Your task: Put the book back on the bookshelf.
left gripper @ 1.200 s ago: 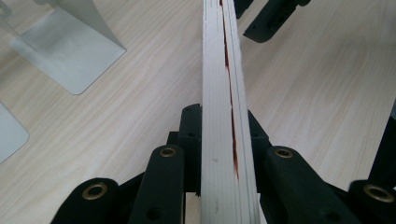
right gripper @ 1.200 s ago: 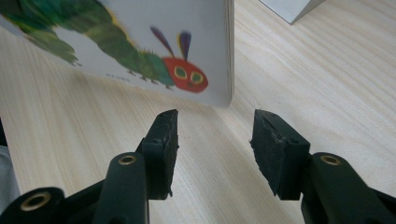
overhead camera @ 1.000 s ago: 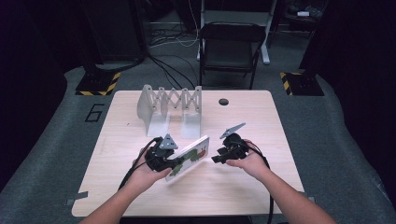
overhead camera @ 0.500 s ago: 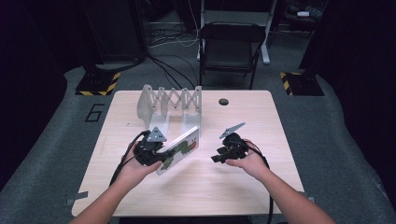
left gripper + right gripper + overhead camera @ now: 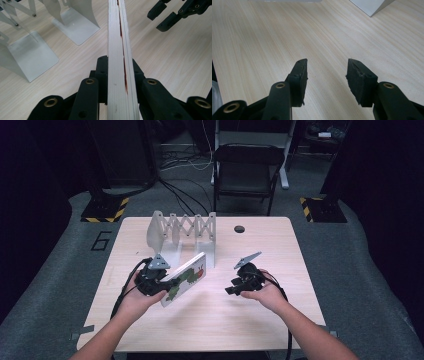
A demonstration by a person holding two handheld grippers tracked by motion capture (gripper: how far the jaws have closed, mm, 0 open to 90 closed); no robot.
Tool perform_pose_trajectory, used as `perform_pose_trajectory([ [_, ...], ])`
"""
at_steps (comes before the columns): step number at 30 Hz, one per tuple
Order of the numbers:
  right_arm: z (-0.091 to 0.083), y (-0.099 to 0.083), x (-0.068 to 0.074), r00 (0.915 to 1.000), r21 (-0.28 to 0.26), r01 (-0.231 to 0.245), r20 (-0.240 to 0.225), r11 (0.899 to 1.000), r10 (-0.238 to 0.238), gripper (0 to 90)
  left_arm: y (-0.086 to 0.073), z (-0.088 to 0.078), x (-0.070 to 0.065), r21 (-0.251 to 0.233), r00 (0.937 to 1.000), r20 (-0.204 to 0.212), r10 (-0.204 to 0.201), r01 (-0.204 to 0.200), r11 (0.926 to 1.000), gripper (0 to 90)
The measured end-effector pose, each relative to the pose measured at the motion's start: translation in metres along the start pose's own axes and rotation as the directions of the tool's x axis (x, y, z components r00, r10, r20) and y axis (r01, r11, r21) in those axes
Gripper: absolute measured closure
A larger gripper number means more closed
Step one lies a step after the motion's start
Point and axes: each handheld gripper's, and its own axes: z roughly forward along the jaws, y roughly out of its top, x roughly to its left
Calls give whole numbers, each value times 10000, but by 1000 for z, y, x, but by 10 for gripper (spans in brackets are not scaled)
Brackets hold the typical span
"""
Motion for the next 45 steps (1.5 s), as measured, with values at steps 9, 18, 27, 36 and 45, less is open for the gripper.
perform_pose_trajectory([
  [9, 2, 1, 2, 9999, -25, 110, -10, 9999, -110, 513, -2, -8, 7, -104, 9998, -115, -170, 168, 9998, 759],
  [18, 3, 2, 4, 9999, 52, 114, -41, 9999, -113, 513, -2, -17, 15, -56, 9990, -358, -249, 247, 9997, 759],
  [27, 4, 2, 6, 9999, 105, 104, -60, 9999, -103, 510, -3, -26, 28, -75, 9967, -689, -426, 422, 9991, 759],
  [36, 9, 2, 11, 9999, 200, 165, -3, 9997, -165, 506, -5, -36, 42, -137, 9913, -1092, -736, 726, 9973, 759],
  [45, 10, 4, 20, 9975, 215, 701, 42, 9973, -702, 501, -7, -45, 51, -331, 9833, -1423, -1137, 1101, 9934, 759],
])
